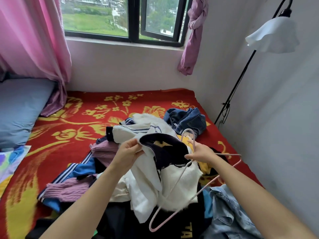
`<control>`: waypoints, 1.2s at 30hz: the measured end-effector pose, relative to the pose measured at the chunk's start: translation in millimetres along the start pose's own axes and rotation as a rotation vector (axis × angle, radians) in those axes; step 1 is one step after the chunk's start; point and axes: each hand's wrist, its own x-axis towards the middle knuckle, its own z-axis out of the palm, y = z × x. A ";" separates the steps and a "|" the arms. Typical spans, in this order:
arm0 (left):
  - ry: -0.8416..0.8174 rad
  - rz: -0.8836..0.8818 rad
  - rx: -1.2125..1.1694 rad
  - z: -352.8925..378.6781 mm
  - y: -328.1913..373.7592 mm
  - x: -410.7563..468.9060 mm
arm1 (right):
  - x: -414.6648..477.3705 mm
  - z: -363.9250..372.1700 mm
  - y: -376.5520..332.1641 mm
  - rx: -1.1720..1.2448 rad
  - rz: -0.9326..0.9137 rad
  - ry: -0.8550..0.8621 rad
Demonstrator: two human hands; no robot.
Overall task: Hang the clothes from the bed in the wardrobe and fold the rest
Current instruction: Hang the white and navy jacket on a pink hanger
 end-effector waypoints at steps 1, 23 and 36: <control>-0.019 0.006 -0.015 -2.5 4.9 0.0 | 6.8 5.6 -3.4 0.033 -0.005 0.005; 0.685 -0.227 0.249 -102.3 14.7 -97.4 | 4.2 -38.9 -166.3 0.866 -0.361 -0.297; 0.408 -0.315 -0.221 -118.9 7.4 -126.8 | 24.1 -29.8 -133.3 0.655 -0.406 -0.273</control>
